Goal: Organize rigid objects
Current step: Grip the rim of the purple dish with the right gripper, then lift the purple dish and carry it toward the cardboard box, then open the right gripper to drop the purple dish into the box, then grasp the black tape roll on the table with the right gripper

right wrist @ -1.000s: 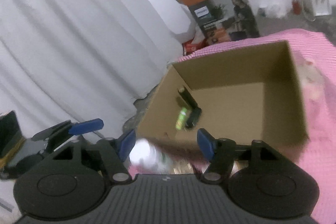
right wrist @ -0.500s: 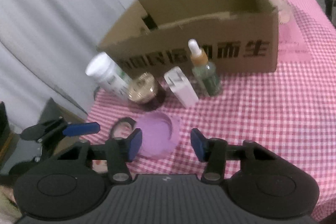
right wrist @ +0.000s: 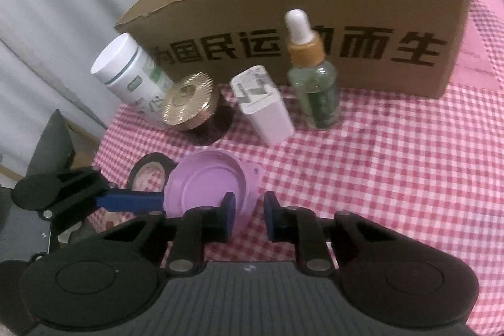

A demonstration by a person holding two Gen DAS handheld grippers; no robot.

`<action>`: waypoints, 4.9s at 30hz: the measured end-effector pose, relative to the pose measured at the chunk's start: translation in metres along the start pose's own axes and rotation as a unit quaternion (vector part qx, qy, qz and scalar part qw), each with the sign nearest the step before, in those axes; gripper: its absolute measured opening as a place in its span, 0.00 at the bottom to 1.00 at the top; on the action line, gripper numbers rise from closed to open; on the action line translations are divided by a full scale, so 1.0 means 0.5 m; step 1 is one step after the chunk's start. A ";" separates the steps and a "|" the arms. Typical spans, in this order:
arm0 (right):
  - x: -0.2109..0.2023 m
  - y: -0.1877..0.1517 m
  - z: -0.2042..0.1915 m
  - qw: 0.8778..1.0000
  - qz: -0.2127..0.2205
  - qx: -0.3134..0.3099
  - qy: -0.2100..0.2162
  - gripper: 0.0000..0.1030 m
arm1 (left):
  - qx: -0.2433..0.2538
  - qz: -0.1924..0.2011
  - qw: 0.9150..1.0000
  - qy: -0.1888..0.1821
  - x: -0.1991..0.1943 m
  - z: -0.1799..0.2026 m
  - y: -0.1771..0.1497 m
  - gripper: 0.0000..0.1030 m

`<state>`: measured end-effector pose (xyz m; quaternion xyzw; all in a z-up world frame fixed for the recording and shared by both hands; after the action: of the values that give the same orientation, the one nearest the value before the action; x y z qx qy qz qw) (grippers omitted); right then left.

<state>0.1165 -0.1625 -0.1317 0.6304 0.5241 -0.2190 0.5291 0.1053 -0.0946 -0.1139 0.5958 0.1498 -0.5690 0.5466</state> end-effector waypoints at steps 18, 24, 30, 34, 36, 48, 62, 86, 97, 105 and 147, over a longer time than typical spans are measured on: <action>-0.056 -0.010 0.049 0.999 0.010 0.036 -0.032 0.20 | 0.113 -0.001 0.992 0.064 0.065 0.038 0.027 0.90; -0.044 -0.005 0.046 0.999 0.013 0.035 -0.029 0.20 | 0.127 -0.005 0.989 0.076 0.078 0.041 0.022 0.77; -0.039 0.000 0.047 0.999 0.017 0.035 -0.026 0.20 | 0.132 0.005 0.988 0.085 0.076 0.041 0.027 0.70; -0.034 0.000 0.041 0.999 0.016 0.032 -0.023 0.19 | 0.130 0.014 0.987 0.089 0.070 0.041 0.027 0.70; -0.035 0.000 0.038 0.999 0.019 0.029 -0.026 0.19 | 0.130 0.023 0.987 0.089 0.063 0.046 0.031 0.70; -0.175 0.068 -0.043 0.994 0.101 -0.035 -0.037 0.18 | 0.155 0.130 0.969 0.140 -0.098 0.077 0.101 0.70; -0.194 0.391 -0.058 0.989 0.105 -0.100 -0.007 0.19 | 0.120 0.086 0.974 0.169 -0.116 -0.070 0.368 0.70; 0.229 0.603 0.114 0.991 -0.087 0.073 0.072 0.21 | 0.066 -0.138 0.965 0.213 0.149 -0.322 0.453 0.75; 0.179 0.593 0.111 0.990 -0.073 0.101 0.072 0.42 | 0.055 -0.088 0.973 0.207 0.084 -0.289 0.466 0.88; -0.005 0.546 0.082 0.993 0.000 0.081 0.080 0.50 | 0.050 0.012 0.983 0.178 -0.070 -0.214 0.452 0.88; 0.042 0.052 -0.124 0.995 -0.036 -0.007 0.092 0.38 | -0.049 0.013 0.987 0.151 -0.015 -0.114 -0.066 0.73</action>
<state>0.1299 -0.0949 -0.1164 0.6252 0.5944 -0.1751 0.4746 0.1060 -0.0327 -0.1375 0.6493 0.2511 -0.4571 0.5536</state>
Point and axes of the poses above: each gripper's, at about its wrist camera, not at the fingertips, and x roughly the way its jaws point, z to its right, y to its top, the point moved 8 cm from there along x, roughly the way its jaws point, and after that the axes turned 3 degrees about -z, right-handed, at the moved point
